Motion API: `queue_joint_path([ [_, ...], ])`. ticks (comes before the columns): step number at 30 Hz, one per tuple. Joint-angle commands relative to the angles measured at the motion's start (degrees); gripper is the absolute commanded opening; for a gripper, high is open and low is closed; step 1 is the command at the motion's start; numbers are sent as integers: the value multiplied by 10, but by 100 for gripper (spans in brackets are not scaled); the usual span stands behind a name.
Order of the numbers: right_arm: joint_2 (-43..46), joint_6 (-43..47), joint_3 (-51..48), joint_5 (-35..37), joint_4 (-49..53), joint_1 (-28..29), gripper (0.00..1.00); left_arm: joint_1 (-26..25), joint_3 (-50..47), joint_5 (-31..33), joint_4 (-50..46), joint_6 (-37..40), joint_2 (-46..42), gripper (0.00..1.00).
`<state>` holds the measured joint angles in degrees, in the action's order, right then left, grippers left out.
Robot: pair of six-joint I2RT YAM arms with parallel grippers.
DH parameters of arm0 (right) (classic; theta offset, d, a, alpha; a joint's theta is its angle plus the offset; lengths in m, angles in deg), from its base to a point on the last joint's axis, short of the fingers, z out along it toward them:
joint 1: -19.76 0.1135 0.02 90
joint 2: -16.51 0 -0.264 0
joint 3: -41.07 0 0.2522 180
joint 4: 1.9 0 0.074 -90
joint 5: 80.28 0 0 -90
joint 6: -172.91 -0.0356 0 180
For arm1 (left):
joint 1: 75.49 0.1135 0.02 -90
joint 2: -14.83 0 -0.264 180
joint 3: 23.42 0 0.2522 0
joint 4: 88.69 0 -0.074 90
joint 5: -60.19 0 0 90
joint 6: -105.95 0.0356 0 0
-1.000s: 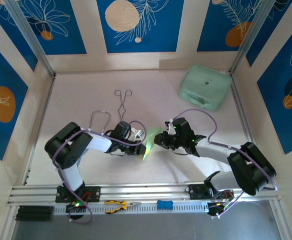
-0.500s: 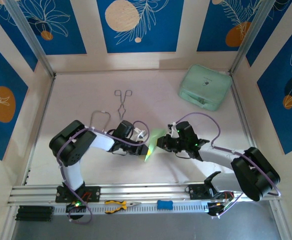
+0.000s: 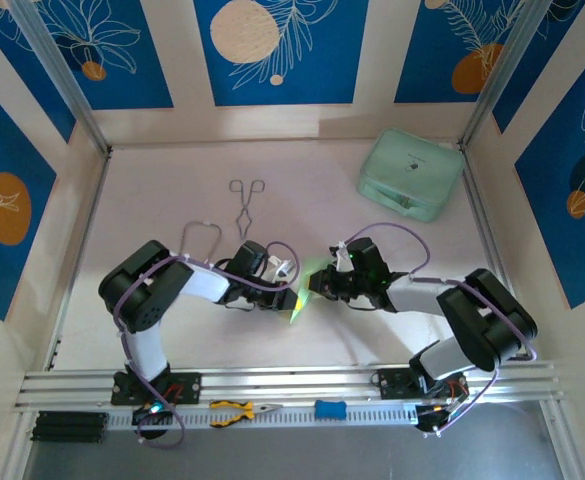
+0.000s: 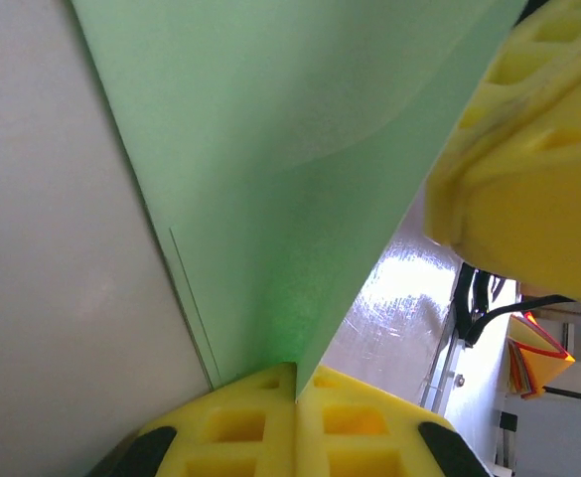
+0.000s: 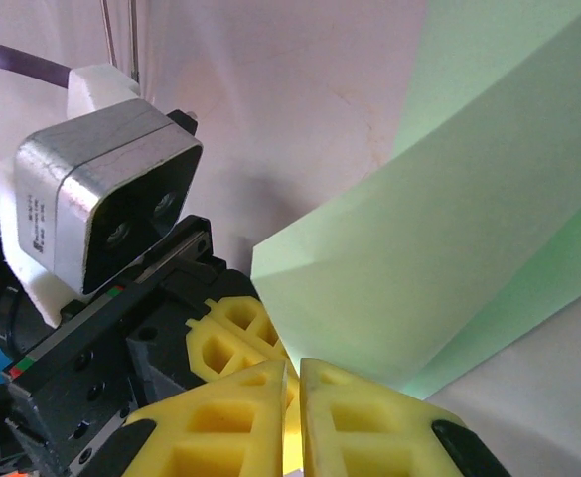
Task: Fold a paper plane with a square sheet of paper (pick it up from the middle)
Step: Fold the wing for the fifth time at the center of the table.
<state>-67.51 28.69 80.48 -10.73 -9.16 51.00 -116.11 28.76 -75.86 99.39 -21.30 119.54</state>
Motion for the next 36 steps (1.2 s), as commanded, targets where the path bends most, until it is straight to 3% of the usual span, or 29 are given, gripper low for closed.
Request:
queue_joint_path([
  [1, -18, 8, 14, -30, -30, -7, 13, -2, -12, 15, -21, -7, 2, 0],
  [23, -88, 4, 32, -52, -58, -25, 12, 13, -8, 10, -29, -28, 30, 0],
  [36, -47, 31, 66, 0, 56, 16, 12, 13, 3, 8, -52, -24, 39, 0],
])
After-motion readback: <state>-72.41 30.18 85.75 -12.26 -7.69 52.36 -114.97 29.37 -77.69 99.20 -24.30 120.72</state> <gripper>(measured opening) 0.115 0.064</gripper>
